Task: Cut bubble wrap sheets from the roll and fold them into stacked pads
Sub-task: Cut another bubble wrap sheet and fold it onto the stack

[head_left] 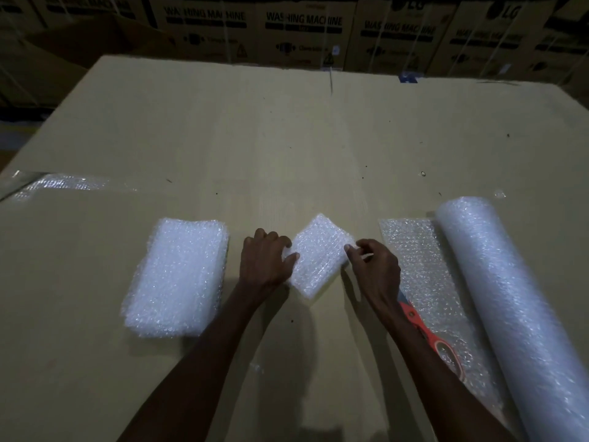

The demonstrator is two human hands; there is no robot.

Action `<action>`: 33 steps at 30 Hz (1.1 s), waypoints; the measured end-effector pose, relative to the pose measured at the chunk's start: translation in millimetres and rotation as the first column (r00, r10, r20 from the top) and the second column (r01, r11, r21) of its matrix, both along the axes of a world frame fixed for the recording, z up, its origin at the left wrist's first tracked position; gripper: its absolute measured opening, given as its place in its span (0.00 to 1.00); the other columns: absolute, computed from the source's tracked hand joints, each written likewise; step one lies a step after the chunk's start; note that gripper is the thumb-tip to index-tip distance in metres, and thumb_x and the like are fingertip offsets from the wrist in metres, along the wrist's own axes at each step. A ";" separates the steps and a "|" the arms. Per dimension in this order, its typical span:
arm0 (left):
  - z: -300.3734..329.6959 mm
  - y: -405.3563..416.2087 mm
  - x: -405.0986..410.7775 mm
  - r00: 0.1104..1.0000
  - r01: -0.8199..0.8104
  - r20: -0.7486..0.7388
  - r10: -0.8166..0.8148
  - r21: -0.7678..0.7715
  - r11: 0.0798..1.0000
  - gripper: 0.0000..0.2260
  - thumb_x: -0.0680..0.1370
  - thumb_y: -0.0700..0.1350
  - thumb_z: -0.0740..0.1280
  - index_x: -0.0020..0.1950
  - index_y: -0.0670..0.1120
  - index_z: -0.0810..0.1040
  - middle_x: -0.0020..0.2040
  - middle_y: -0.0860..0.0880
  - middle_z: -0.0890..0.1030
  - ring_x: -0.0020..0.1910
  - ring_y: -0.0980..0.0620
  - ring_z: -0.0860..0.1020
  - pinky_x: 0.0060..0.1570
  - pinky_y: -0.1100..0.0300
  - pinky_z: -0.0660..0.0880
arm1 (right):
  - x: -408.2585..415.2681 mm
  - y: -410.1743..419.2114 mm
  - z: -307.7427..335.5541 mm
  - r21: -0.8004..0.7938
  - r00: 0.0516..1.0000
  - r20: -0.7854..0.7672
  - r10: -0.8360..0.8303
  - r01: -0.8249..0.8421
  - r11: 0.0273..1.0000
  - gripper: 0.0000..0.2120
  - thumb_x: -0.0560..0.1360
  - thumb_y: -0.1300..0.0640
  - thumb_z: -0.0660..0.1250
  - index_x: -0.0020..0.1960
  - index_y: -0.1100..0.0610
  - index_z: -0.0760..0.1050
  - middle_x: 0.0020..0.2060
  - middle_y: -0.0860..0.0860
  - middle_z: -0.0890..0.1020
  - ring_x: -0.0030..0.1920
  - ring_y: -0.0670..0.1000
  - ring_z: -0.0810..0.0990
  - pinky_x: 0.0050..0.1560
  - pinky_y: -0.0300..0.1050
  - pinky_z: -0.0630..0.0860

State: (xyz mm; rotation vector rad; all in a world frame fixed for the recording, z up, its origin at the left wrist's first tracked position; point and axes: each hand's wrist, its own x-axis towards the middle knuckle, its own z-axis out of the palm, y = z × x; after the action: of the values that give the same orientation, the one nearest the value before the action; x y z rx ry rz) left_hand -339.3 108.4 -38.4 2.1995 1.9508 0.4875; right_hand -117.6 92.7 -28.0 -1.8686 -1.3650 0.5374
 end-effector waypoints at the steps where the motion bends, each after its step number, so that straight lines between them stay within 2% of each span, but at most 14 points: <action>1: 0.2 -3.4 1.8 1.000 -0.007 -0.015 0.007 0.009 1.000 0.18 0.77 0.60 0.64 0.55 0.49 0.83 0.49 0.50 0.84 0.53 0.46 0.76 0.48 0.53 0.63 | 0.0 -6.0 -1.4 -0.015 0.999 -0.022 -0.037 0.036 0.999 0.10 0.76 0.49 0.74 0.51 0.56 0.83 0.43 0.50 0.85 0.45 0.55 0.84 0.47 0.46 0.74; 4: 0.9 -13.5 8.7 0.999 -0.035 -0.036 0.035 0.009 0.999 0.18 0.77 0.62 0.66 0.53 0.49 0.83 0.45 0.51 0.84 0.50 0.47 0.76 0.46 0.54 0.60 | -3.9 -18.2 -0.2 -0.105 0.989 -0.067 -0.129 0.122 0.987 0.14 0.75 0.45 0.74 0.48 0.57 0.83 0.39 0.49 0.83 0.45 0.54 0.83 0.45 0.44 0.70; 9: 3.9 -30.3 25.0 0.997 -0.070 -0.025 0.069 -0.036 0.997 0.20 0.78 0.64 0.63 0.53 0.49 0.82 0.47 0.50 0.84 0.52 0.48 0.76 0.49 0.53 0.63 | -16.0 -18.3 0.4 -0.279 0.974 -0.182 -0.134 0.079 0.957 0.27 0.67 0.28 0.72 0.45 0.53 0.81 0.40 0.48 0.85 0.41 0.53 0.84 0.44 0.51 0.82; 10: 4.7 -34.1 27.6 0.997 -0.075 -0.015 0.074 -0.039 0.996 0.20 0.78 0.64 0.63 0.53 0.49 0.82 0.47 0.51 0.84 0.52 0.48 0.76 0.50 0.53 0.63 | -16.6 -15.6 1.5 -0.300 0.974 -0.193 -0.119 0.057 0.952 0.26 0.66 0.30 0.74 0.43 0.53 0.80 0.39 0.49 0.85 0.39 0.54 0.85 0.42 0.52 0.83; 12: 4.7 -40.4 32.2 0.996 -0.090 -0.002 0.090 -0.052 0.995 0.20 0.79 0.64 0.62 0.54 0.50 0.83 0.48 0.51 0.84 0.53 0.49 0.76 0.50 0.53 0.63 | -18.2 -10.8 6.1 -0.337 0.957 -0.275 -0.095 -0.004 0.942 0.17 0.69 0.42 0.78 0.40 0.54 0.79 0.40 0.53 0.86 0.38 0.57 0.85 0.40 0.54 0.83; 15: 8.9 -52.2 36.7 0.990 -0.139 0.025 0.141 -0.071 0.988 0.20 0.79 0.64 0.60 0.50 0.52 0.85 0.47 0.53 0.85 0.53 0.50 0.76 0.51 0.53 0.65 | -15.0 -10.4 12.5 -0.363 0.862 -0.493 -0.117 -0.082 0.928 0.07 0.70 0.59 0.78 0.40 0.60 0.81 0.44 0.60 0.87 0.45 0.62 0.86 0.48 0.66 0.83; 18: 17.3 -64.8 37.3 0.978 -0.177 0.100 0.183 -0.069 0.982 0.22 0.79 0.64 0.61 0.41 0.50 0.84 0.41 0.53 0.84 0.50 0.49 0.75 0.50 0.53 0.67 | -9.5 -18.6 25.4 -0.356 0.776 -0.624 -0.095 -0.174 0.918 0.09 0.71 0.62 0.76 0.48 0.66 0.81 0.47 0.61 0.86 0.49 0.64 0.86 0.54 0.69 0.81; 20: 19.8 -72.2 36.5 0.948 -0.231 0.205 0.245 -0.092 0.969 0.21 0.78 0.64 0.63 0.42 0.50 0.85 0.41 0.54 0.84 0.51 0.49 0.76 0.50 0.53 0.71 | -5.7 -28.0 40.2 -0.325 0.751 -0.658 -0.047 -0.227 0.918 0.11 0.73 0.63 0.75 0.52 0.68 0.80 0.47 0.61 0.86 0.48 0.61 0.86 0.53 0.61 0.83; 22: 26.4 -77.6 36.6 0.884 -0.259 0.368 0.288 -0.129 0.957 0.21 0.77 0.65 0.66 0.49 0.49 0.85 0.48 0.53 0.84 0.54 0.49 0.77 0.52 0.53 0.74 | 0.1 -35.6 55.7 -0.272 0.737 -0.676 0.010 -0.262 0.926 0.10 0.74 0.63 0.74 0.53 0.66 0.81 0.46 0.59 0.87 0.42 0.56 0.86 0.41 0.47 0.82; 24: 43.0 -85.8 40.6 0.745 -0.223 0.583 0.324 -0.240 0.945 0.26 0.75 0.64 0.69 0.64 0.46 0.80 0.61 0.51 0.80 0.62 0.49 0.76 0.55 0.57 0.72 | 8.7 -44.5 69.5 -0.204 0.697 -0.712 0.079 -0.313 0.927 0.10 0.74 0.63 0.74 0.55 0.65 0.82 0.46 0.59 0.87 0.41 0.56 0.86 0.36 0.44 0.80; 27: 69.0 -97.5 49.7 0.383 0.063 0.818 0.429 -0.487 0.871 0.39 0.74 0.63 0.72 0.77 0.44 0.65 0.71 0.49 0.73 0.69 0.50 0.72 0.60 0.58 0.70 | 21.1 -55.8 85.4 -0.131 0.612 -0.778 0.140 -0.376 0.917 0.15 0.73 0.64 0.75 0.57 0.69 0.81 0.49 0.61 0.87 0.48 0.60 0.85 0.47 0.49 0.81; 29: 76.0 -105.8 50.9 0.252 0.198 0.859 0.446 -0.497 0.845 0.45 0.68 0.66 0.74 0.78 0.46 0.64 0.71 0.49 0.75 0.67 0.49 0.75 0.66 0.52 0.72 | 28.8 -61.3 91.0 -0.110 0.545 -0.824 0.155 -0.421 0.900 0.18 0.70 0.64 0.76 0.58 0.70 0.79 0.52 0.63 0.85 0.54 0.64 0.84 0.59 0.56 0.80; 31: 79.3 -116.4 53.2 0.205 0.275 0.886 0.416 -0.460 0.844 0.40 0.69 0.64 0.75 0.75 0.46 0.70 0.66 0.48 0.80 0.63 0.47 0.79 0.66 0.48 0.74 | 33.4 -68.4 95.7 -0.097 0.459 -0.876 0.150 -0.471 0.877 0.22 0.70 0.64 0.75 0.61 0.72 0.78 0.56 0.68 0.83 0.58 0.68 0.82 0.64 0.65 0.77; 33: 81.8 -125.0 57.1 0.173 0.286 0.913 0.370 -0.406 0.868 0.25 0.76 0.55 0.73 0.68 0.45 0.77 0.61 0.46 0.83 0.58 0.47 0.82 0.59 0.52 0.78 | 35.1 -76.3 97.4 -0.082 0.411 -0.898 0.159 -0.510 0.856 0.25 0.69 0.64 0.75 0.64 0.71 0.76 0.57 0.69 0.82 0.58 0.69 0.82 0.63 0.66 0.77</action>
State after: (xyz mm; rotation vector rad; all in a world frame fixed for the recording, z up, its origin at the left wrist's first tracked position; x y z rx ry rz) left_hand -282.2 -16.6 43.4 0.8746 1.0909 0.9638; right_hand -82.5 16.5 69.4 -1.1370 -0.9126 1.7878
